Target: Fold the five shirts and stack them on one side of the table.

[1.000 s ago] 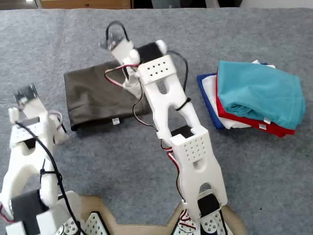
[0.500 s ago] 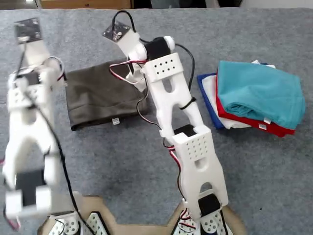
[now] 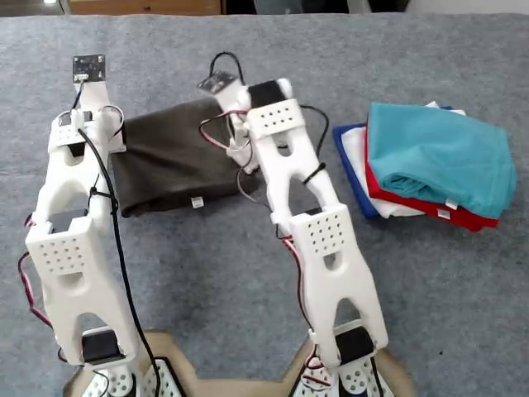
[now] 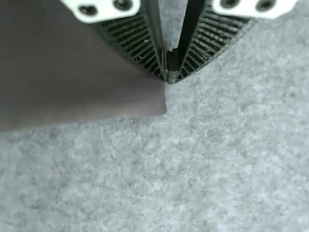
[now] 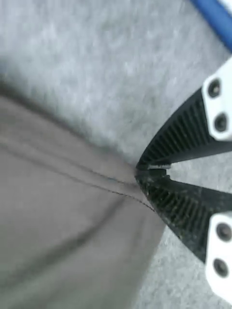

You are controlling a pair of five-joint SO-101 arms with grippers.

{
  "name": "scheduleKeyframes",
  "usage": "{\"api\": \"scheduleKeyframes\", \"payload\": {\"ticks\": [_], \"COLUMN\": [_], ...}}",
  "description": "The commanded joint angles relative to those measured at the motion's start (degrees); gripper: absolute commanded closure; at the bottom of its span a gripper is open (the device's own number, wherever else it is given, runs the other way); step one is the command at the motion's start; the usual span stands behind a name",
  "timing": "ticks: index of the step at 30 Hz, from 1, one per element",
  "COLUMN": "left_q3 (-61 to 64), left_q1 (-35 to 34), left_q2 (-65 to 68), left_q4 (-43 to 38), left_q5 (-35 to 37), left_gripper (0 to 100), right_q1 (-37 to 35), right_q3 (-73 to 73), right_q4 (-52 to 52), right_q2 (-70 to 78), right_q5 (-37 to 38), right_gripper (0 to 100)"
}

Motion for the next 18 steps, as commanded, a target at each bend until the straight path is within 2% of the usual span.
{"api": "scheduleKeyframes", "payload": {"ticks": [1,8,13,15,18], "left_q3": [-2.7,-2.4,8.3,17.7,33.6], "left_q1": [1.0,0.7,2.2,2.7,3.4], "left_q2": [-5.6,-18.3,-28.1,-33.5,-40.4], "left_q4": [4.0,15.6,22.7,21.0,12.6], "left_q5": [-3.2,-4.1,-4.1,-4.0,-3.6], "left_gripper": [97,97,97,97,97], "right_q1": [2.6,2.0,1.1,0.5,-0.5], "right_q3": [-5.3,-6.7,-8.0,-8.0,-8.1], "right_q4": [0.9,-0.9,-13.5,-18.8,-26.5], "right_q2": [-2.2,-9.8,-9.2,-7.3,-2.9], "right_q5": [-0.4,-0.3,-0.6,-0.6,-0.6], "right_gripper": [98.5,98.4,98.4,98.4,98.4]}}
